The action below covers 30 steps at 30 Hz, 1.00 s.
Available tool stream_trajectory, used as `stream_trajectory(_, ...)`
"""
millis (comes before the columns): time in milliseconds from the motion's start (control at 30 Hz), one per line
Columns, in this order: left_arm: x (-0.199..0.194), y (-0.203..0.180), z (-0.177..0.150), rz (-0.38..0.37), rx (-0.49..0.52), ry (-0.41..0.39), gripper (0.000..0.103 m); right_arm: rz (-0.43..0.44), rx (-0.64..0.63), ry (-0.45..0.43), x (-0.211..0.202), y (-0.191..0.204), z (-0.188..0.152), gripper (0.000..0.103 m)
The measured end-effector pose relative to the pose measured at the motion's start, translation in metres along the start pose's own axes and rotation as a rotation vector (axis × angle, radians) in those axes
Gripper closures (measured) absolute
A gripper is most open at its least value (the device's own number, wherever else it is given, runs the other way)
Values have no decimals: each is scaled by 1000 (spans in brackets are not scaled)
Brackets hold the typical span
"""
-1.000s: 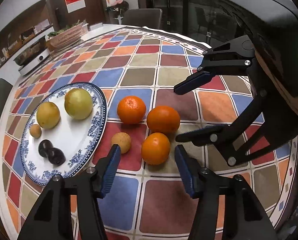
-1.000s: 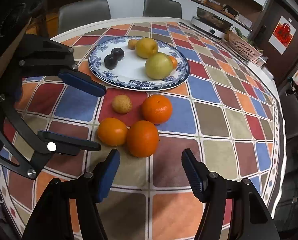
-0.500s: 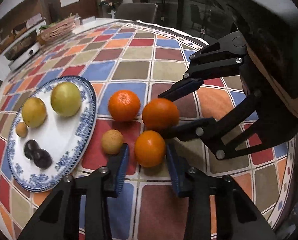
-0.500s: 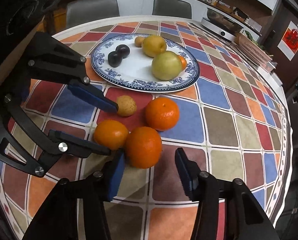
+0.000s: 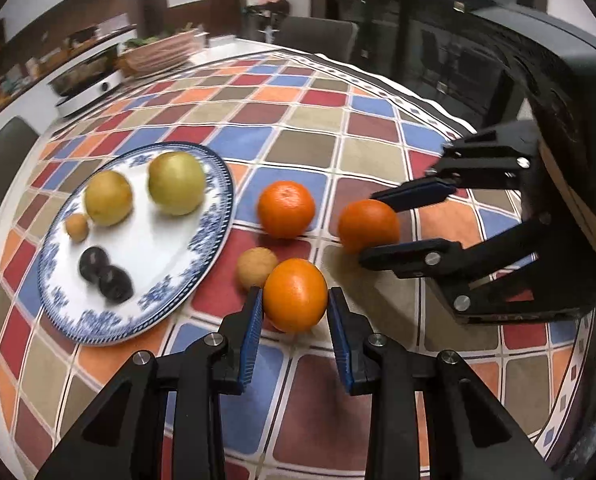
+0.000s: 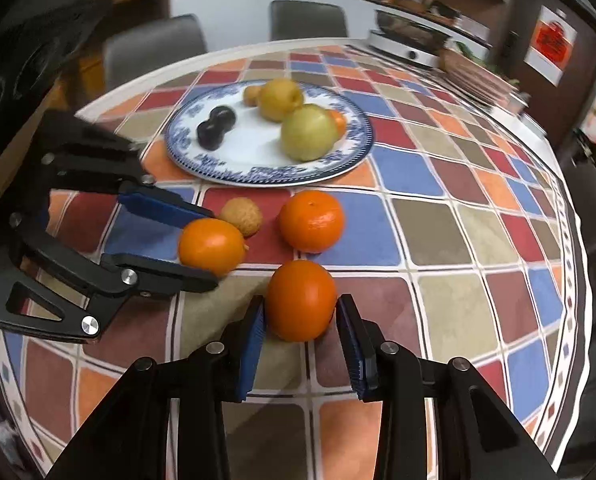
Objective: Organize fruits
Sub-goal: 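Grasp an orange with the left tool while the right tool grasps another orange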
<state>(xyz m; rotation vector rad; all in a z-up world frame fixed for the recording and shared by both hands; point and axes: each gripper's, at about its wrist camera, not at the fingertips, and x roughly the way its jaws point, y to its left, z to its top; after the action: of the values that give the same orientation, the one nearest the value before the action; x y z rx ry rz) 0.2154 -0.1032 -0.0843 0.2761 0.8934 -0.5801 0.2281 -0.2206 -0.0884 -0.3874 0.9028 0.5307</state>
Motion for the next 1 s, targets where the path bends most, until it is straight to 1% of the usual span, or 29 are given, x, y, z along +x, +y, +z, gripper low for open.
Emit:
stream_trajectory(167,-15,4,-7,24,-68,-29,71,-16,49,-31,-12,8,-1,66)
stream_trajectory(300,-25,5,-13,73,-114,-39,71,-5,104,-46,-18,14,-4,66)
stream_trajectory(500,-40,7,-24,92,-172,-55,71,0,163,-66,-27,22,-9,67)
stream_trajectory(633,-54,11,-29,112,-206,-74,71,-12,175,-90,-37,32,-9,67)
stream_trajectory(800,-70,19,-35,116,-238,-92,71,-19,194,-119,-47,46,-4,67)
stream_trajectory(1000,-89,34,-44,181,-271,-113,71,-11,211,-146,-52,62,7,67)
